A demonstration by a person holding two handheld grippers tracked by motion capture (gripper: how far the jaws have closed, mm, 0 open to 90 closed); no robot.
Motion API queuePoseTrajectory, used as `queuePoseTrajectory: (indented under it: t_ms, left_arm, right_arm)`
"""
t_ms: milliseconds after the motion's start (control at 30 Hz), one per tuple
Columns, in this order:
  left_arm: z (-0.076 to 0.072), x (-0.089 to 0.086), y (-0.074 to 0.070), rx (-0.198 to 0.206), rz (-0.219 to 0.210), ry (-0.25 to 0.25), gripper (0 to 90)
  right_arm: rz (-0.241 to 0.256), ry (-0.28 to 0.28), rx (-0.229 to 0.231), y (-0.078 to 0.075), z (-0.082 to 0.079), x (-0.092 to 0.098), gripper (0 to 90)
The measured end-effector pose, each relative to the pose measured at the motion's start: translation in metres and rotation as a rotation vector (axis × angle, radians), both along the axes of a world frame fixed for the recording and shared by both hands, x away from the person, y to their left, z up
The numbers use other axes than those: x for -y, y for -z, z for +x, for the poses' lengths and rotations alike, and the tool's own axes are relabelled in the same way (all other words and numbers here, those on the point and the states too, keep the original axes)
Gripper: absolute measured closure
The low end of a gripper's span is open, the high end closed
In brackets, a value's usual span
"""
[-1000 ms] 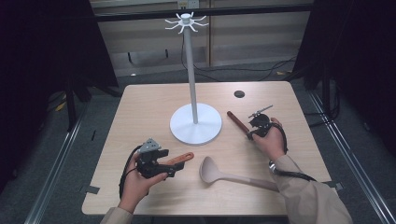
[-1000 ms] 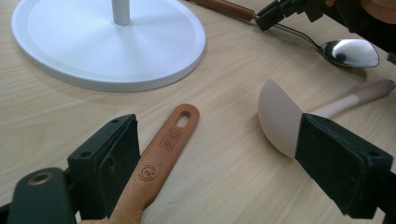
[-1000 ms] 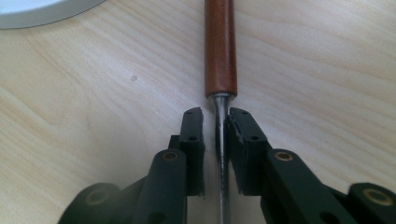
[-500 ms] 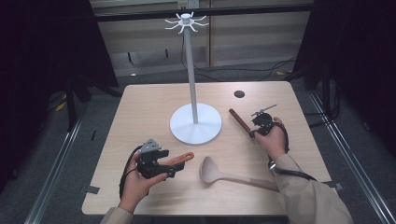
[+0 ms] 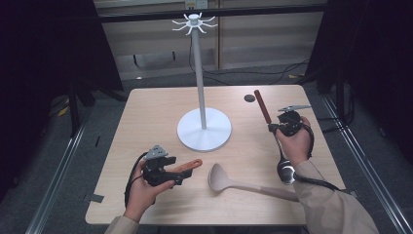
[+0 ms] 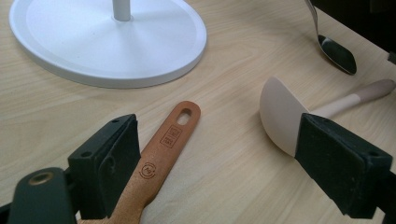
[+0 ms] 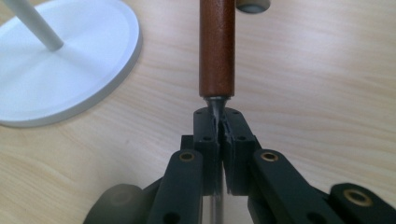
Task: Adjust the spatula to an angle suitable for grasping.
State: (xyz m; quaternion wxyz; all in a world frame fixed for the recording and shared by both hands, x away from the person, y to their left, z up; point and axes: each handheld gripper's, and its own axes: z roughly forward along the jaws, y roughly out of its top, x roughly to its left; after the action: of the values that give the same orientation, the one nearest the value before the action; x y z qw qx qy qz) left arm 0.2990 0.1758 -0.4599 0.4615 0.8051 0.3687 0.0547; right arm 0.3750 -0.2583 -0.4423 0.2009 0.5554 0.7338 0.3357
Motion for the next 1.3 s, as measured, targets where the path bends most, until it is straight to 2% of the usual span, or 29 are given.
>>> queuePoseTrajectory:
  t_ms: [100, 333, 567, 600, 700, 767, 900, 1000, 1100, 1167, 1300]
  left_arm:
    - [0.000, 0.000, 0.000, 0.003, 0.001, -0.001, 13.7]
    - [-0.001, 0.002, -0.001, 0.010, 0.002, -0.009, 13.7]
    - [-0.001, 0.001, -0.007, 0.023, -0.037, -0.033, 13.7]
    - [-0.001, 0.001, -0.009, 0.028, -0.028, -0.040, 13.7]
    - [-0.001, 0.005, -0.012, 0.033, -0.068, -0.045, 13.7]
    - [0.000, 0.008, -0.015, 0.038, -0.089, -0.038, 13.7]
    - [-0.001, 0.018, -0.022, 0.038, -0.160, -0.021, 17.6]
    - [0.000, 0.027, -0.026, 0.025, -0.205, 0.012, 24.6]
    - [0.001, 0.038, -0.028, 0.041, -0.240, 0.047, 27.2]
    - [0.002, 0.046, -0.031, 0.042, -0.255, 0.065, 29.9]
    - [0.005, 0.062, -0.041, 0.017, -0.295, 0.067, 35.2]
  right_arm:
    - [0.009, 0.009, 0.056, -0.007, -0.005, 0.004, 86.1]
    - [0.080, 0.023, 0.152, -0.022, -0.019, 0.010, 86.2]
    - [0.147, 0.036, 0.258, -0.036, -0.034, 0.016, 86.2]
    - [0.151, 0.039, 0.269, -0.037, -0.036, 0.017, 86.2]
    - [0.205, 0.040, 0.294, -0.043, -0.042, 0.018, 86.2]
    - [0.226, 0.037, 0.310, -0.047, -0.045, 0.017, 86.2]
    - [0.258, 0.019, 0.325, -0.052, -0.050, 0.013, 86.2]
    - [0.272, 0.008, 0.337, -0.054, -0.053, 0.008, 86.1]
    - [0.299, -0.014, 0.342, -0.056, -0.056, 0.002, 86.1]
    - [0.300, -0.036, 0.340, -0.058, -0.058, -0.004, 86.1]
    - [0.304, -0.060, 0.355, -0.061, -0.060, -0.012, 86.1]
